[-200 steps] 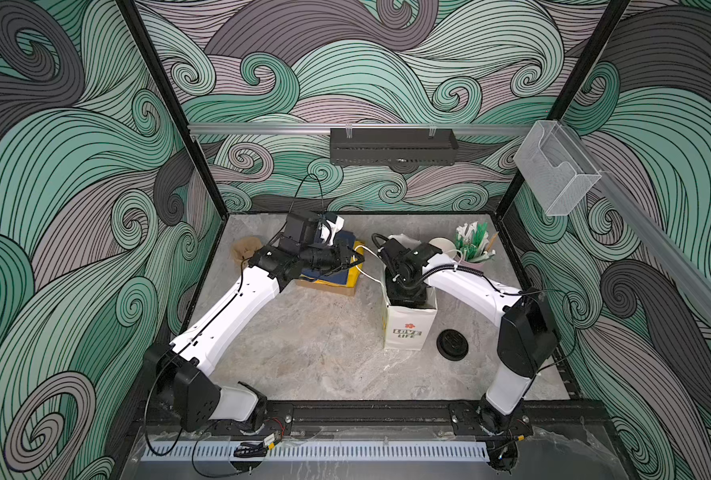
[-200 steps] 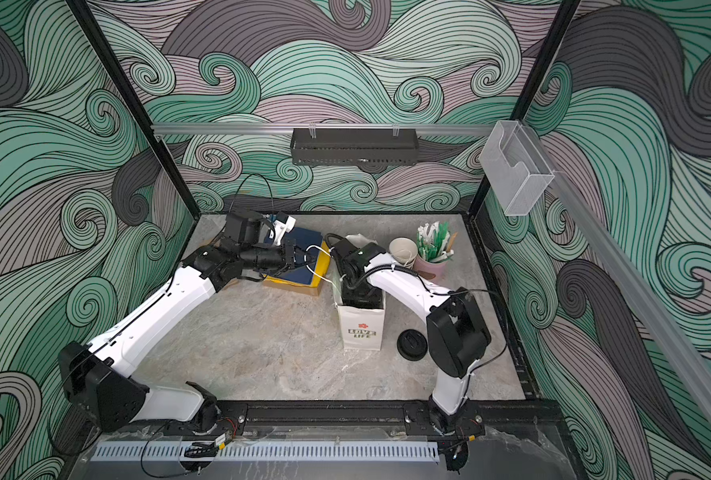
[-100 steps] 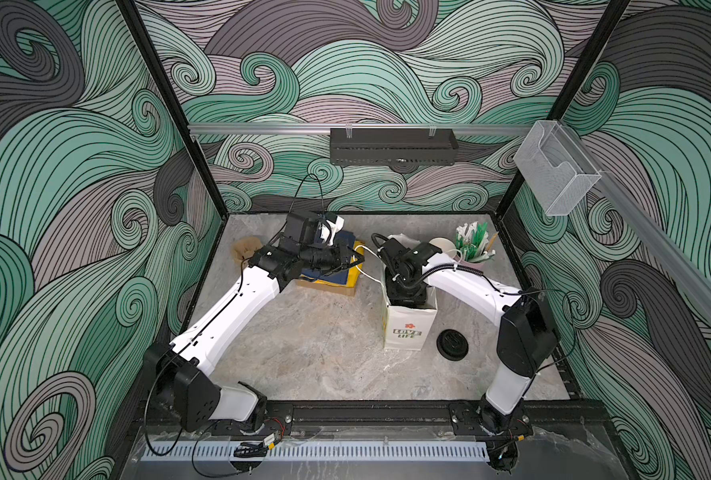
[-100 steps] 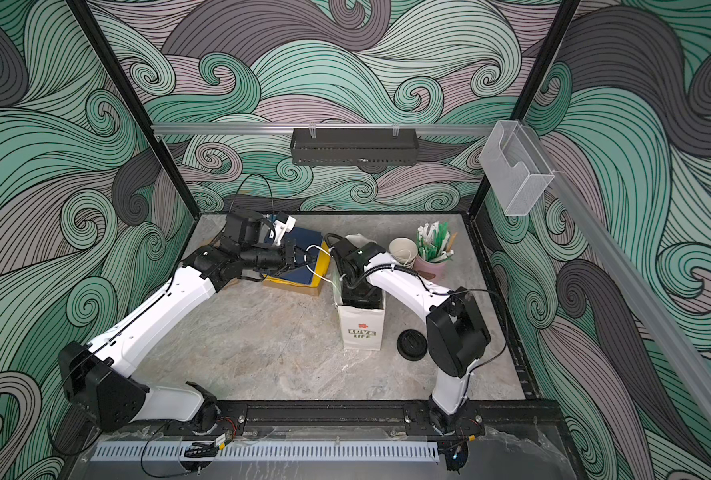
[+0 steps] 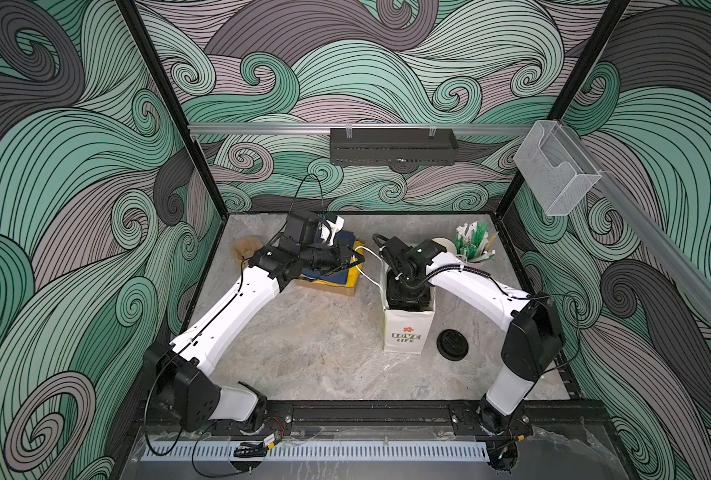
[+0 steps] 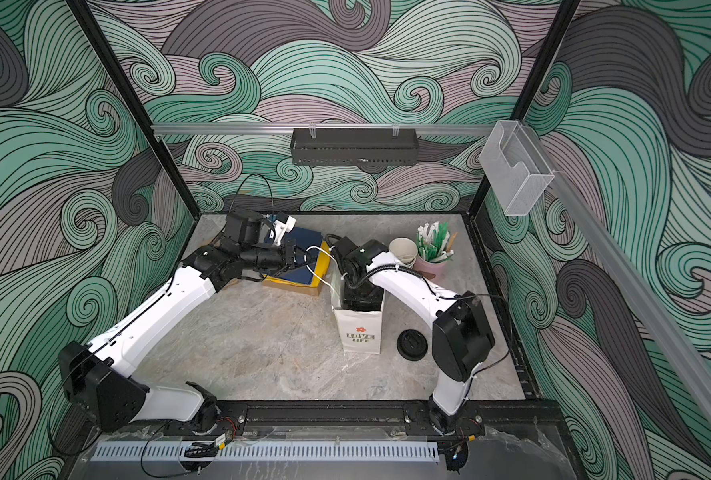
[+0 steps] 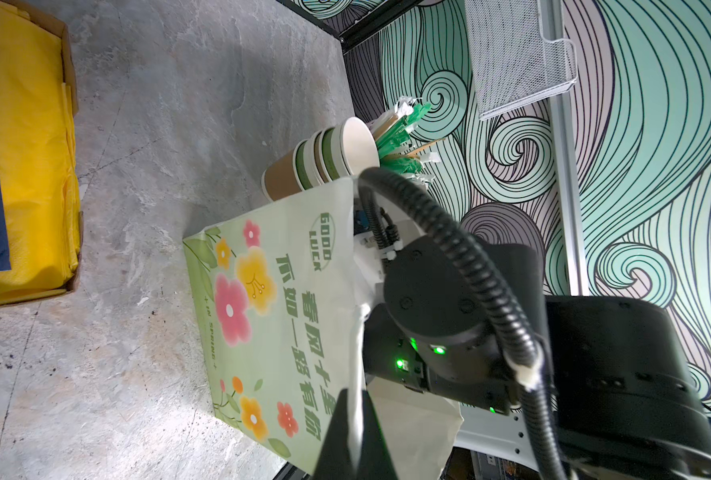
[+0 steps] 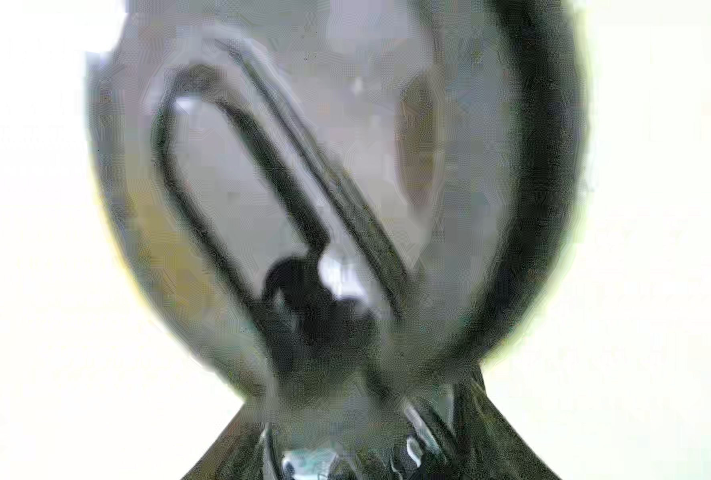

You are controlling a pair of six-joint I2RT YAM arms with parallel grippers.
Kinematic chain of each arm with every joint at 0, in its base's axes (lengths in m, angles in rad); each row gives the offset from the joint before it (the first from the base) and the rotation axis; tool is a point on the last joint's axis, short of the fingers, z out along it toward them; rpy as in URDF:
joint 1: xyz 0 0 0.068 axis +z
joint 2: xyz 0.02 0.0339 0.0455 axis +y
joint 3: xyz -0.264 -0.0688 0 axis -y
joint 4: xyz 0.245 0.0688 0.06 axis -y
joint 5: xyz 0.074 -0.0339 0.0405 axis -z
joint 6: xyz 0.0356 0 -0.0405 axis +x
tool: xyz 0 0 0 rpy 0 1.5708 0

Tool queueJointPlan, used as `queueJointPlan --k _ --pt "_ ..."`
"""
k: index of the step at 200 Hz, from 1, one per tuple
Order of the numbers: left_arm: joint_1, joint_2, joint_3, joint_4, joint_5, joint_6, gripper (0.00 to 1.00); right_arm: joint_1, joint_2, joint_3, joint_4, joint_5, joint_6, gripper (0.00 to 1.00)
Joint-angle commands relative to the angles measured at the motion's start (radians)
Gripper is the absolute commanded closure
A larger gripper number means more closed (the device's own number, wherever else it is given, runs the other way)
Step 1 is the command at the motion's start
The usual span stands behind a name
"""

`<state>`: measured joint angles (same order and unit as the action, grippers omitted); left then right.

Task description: Pack the takeout coffee

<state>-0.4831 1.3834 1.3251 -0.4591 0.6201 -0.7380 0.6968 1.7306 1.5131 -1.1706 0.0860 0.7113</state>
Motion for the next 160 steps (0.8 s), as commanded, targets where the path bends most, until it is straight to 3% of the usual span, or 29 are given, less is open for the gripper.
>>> queueJointPlan --k 1,160 --pt "-0.005 -0.017 0.027 0.005 -0.004 0.004 1.00 0.004 -0.062 0.033 -0.055 0.029 0.014 0.46" --pt "-0.005 -0.029 0.012 0.047 0.007 0.019 1.00 -0.006 -0.167 0.164 -0.108 0.061 0.043 0.47"
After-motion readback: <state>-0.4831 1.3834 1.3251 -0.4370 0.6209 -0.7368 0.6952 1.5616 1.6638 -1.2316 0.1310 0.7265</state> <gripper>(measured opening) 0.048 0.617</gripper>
